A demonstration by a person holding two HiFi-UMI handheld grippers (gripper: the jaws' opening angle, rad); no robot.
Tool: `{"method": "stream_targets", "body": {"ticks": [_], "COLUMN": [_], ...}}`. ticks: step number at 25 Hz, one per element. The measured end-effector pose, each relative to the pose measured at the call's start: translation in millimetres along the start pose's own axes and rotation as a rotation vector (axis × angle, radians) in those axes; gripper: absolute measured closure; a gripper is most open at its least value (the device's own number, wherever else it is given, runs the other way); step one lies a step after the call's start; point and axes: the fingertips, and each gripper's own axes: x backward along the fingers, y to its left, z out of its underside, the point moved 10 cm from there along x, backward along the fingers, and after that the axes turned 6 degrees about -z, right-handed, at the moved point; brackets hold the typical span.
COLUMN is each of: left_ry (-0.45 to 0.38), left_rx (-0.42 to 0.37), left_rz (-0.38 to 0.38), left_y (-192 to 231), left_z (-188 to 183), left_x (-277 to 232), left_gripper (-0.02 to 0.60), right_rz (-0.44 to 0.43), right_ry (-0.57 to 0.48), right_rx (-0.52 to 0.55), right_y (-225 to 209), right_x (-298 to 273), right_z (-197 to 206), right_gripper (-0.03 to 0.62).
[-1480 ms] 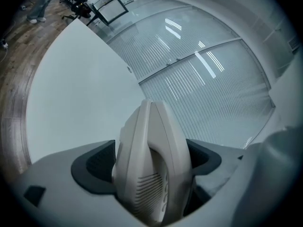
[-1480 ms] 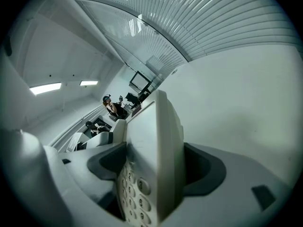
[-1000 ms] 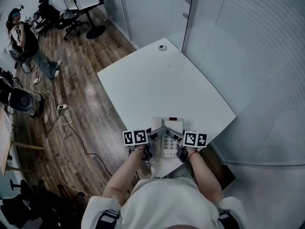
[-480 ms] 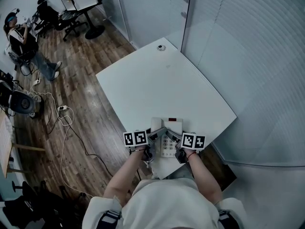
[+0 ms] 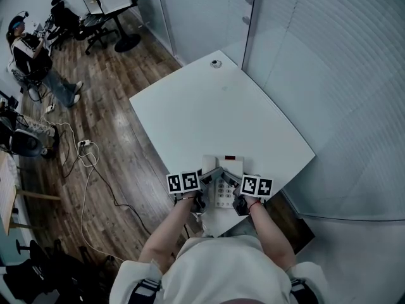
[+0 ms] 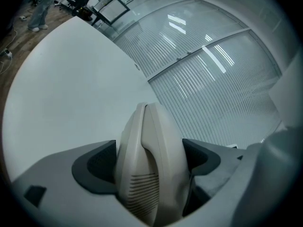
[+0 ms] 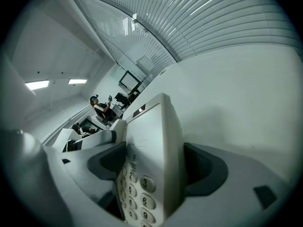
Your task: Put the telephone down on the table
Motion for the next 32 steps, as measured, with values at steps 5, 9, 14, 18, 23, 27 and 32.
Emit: {"method": "stream_targets", "body": {"ticks": [5,9,14,18,23,27,32], "left_ry": [-0.035,-0.046,-0.077,-0.088,-0.109,-0.106,-0.114], "left_rx": [0.056,0.039,0.018,0.008,-0.016,-0.064,-0.098], "left_rz": [0.025,0.011,-0.009,0.001,0.022,0.019,-0.026], "left_y": [2,1,0,-4,-9,-12,-14], "left_z": [-1,0,7,12,15,20,29], "left_x": [10,19,35,49,65,75,89], "left_gripper": [0.144,0.144,0.144,0.144,0.146,0.149,0.235], "right_rz": [0.031,0.068,0.121,0.174,0.220,0.219,0.166], "right_ry": [-0.005,-0.003,-0.028,-0.070,-0.151,-0.208,-0.253], "right_rx": [0.000,0.002,0.027,0.035,0.029,0.015,0.021], "right_y": [0,2,8,14,16,20,38], "right_x": [3,5,8,14,29,41,52], "right_z": [0,0,3,9,18,27,39], "right_gripper": [0.220,0.217,0.217,0.217,0.218,0.218,0.218]}}
